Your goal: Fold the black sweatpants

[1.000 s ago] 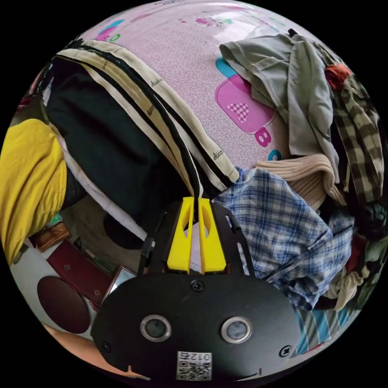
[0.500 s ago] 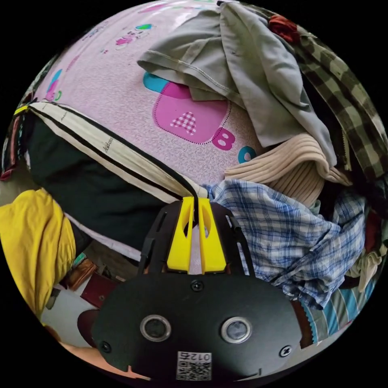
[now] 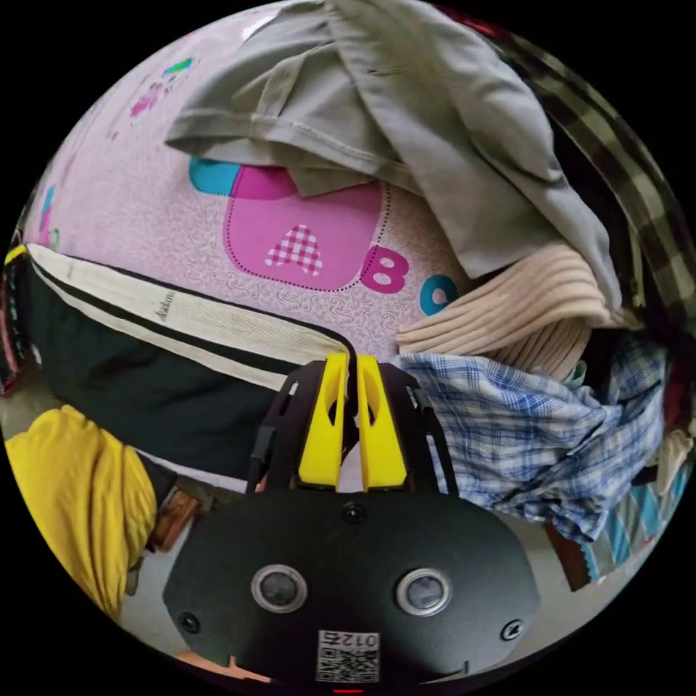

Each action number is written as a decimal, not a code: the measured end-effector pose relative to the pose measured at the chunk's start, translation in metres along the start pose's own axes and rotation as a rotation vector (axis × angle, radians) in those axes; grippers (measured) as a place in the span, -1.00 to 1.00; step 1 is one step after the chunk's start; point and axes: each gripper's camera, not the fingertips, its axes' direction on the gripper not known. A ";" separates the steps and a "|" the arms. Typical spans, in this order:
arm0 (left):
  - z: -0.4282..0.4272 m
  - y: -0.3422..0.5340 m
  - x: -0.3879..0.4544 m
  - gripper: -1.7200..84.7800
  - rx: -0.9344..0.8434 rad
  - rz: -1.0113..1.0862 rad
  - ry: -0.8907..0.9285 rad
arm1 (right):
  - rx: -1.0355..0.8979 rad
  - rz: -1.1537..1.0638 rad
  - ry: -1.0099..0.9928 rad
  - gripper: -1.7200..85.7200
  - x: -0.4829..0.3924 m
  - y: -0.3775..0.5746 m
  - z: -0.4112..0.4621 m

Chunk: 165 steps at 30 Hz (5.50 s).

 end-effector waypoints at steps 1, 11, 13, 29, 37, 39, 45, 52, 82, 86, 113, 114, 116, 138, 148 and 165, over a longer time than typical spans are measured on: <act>-0.001 0.006 -0.002 -0.88 0.011 -0.015 -0.013 | 0.009 -0.024 0.088 -0.90 -0.013 0.002 0.003; -0.024 0.177 -0.014 -0.90 0.297 -0.234 0.062 | 0.402 0.324 -0.020 -0.92 -0.036 0.081 -0.008; -0.009 0.196 0.008 -0.92 0.266 -0.209 0.002 | 0.485 0.220 -0.197 -0.94 -0.082 0.094 -0.005; 0.098 0.170 -0.007 -0.95 0.153 -0.282 0.149 | 0.291 0.139 -0.233 -0.96 -0.237 0.051 0.098; 0.101 0.286 0.035 -0.91 0.398 -0.438 0.564 | 0.559 -0.114 -0.455 -0.94 -0.290 0.125 0.098; 0.091 0.300 0.093 -0.87 0.434 -0.274 0.484 | 0.567 -0.235 -0.387 -0.92 -0.319 0.142 0.103; 0.060 0.285 0.256 -0.77 0.451 0.335 0.208 | 0.597 -0.620 -0.208 -0.81 -0.396 0.174 0.130; 0.056 0.264 0.338 -0.73 0.458 0.548 -0.128 | 0.658 -0.808 0.146 -0.83 -0.444 0.172 0.174; 0.044 0.000 0.215 -0.94 -0.056 0.704 0.644 | 0.703 -0.311 -0.554 -0.78 -0.355 0.135 0.166; 0.042 -0.011 0.216 -0.94 -0.074 0.767 0.680 | 0.654 -0.312 -0.573 -0.76 -0.356 0.119 0.160; 0.022 -0.044 0.168 -0.95 0.183 0.355 0.460 | 0.291 -0.465 -0.831 -0.92 -0.320 0.211 0.174; 0.020 -0.040 0.170 -0.95 0.192 0.362 0.469 | 0.285 -0.436 -0.865 -0.92 -0.312 0.214 0.172; 0.016 -0.033 0.173 -0.95 0.188 0.368 0.481 | 0.304 -0.378 -0.910 -0.92 -0.296 0.222 0.165; -0.047 0.167 0.415 -0.95 0.123 0.413 0.391 | 0.539 0.902 -0.618 -0.93 0.086 0.498 0.189; -0.135 0.207 0.489 -0.94 0.238 0.299 0.238 | 0.562 1.136 -0.930 -0.78 0.182 0.569 0.217; -0.216 0.243 0.710 -0.96 0.293 0.632 -0.160 | 0.640 0.927 -1.085 -0.94 0.237 0.664 0.172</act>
